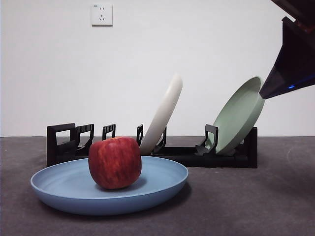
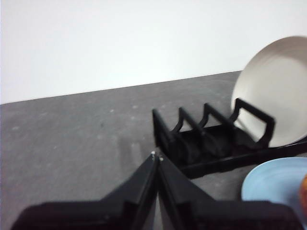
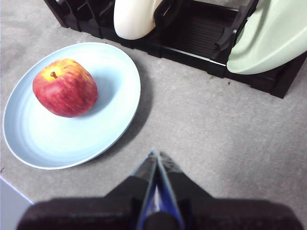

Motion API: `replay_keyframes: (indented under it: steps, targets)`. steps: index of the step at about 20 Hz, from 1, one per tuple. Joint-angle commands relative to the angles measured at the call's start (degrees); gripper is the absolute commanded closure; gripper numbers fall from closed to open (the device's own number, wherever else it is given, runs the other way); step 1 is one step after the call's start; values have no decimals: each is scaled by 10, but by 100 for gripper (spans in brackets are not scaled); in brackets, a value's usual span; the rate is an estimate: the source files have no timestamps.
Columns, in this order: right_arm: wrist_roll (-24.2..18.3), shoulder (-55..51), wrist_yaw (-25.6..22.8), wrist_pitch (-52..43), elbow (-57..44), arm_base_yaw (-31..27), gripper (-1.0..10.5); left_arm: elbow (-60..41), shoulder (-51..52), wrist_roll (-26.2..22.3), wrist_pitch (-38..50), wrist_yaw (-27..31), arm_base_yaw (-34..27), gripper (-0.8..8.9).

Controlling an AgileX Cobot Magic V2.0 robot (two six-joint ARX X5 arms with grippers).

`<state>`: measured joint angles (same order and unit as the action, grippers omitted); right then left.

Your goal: Take the blue plate from the plate rack,put the plate on the table,take the apple from the table,put the apple in the plate

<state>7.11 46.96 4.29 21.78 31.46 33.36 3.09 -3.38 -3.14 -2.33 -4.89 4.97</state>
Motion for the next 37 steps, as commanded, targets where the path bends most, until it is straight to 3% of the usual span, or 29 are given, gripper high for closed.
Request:
replay_keyframes:
  steps: [1, 11, 29, 31, 33, 37]
  targets:
    - [6, -1, -2, -3, -3, 0, 958, -20, 16, 26, 13, 3, -21, 816]
    - [6, -1, -2, -3, -3, 0, 958, -29, 33, 39, -85, 3, -66, 816]
    - [5, -2, -2, -3, -3, 0, 958, -28, 33, 46, -80, 3, -67, 816]
    - [-29, -21, -19, -1, -3, -8, 958, -28, 33, 47, -80, 2, -67, 816]
    - [-94, -41, -30, -2, -3, -33, 958, -28, 33, 47, -80, 3, -67, 816]
    - [-106, -108, -27, -37, -29, -137, 958, -28, 33, 47, -80, 3, -67, 816]
